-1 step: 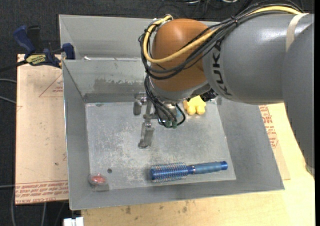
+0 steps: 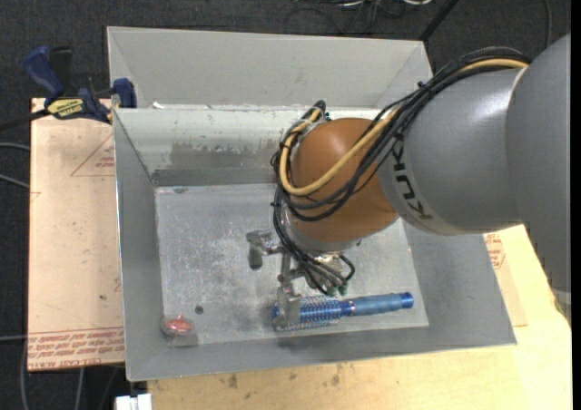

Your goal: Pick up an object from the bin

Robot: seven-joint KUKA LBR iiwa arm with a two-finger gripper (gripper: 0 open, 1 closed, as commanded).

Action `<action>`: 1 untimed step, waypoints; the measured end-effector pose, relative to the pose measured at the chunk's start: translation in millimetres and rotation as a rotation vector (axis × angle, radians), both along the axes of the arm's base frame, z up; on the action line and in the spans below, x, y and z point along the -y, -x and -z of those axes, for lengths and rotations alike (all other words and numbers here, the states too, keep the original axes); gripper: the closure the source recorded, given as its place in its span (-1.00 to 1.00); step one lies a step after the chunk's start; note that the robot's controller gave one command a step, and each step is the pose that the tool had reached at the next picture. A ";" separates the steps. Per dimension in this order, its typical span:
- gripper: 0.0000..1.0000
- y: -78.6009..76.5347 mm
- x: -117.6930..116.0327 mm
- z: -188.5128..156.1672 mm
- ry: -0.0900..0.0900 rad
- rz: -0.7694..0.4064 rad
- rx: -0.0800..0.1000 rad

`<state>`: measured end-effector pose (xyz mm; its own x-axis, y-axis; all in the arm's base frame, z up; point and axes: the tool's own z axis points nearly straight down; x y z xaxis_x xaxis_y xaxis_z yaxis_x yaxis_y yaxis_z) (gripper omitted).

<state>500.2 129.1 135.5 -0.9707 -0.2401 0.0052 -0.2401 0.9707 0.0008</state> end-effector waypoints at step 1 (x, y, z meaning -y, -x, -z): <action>-1.00 5.1 49.5 36.1 0.001 -0.057 0.001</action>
Offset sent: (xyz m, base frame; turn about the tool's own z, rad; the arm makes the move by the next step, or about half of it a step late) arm -0.0046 -0.0473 -0.0341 -0.0619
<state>495.1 79.6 99.5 -0.9555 -0.2949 0.0042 -0.2949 0.9555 0.0000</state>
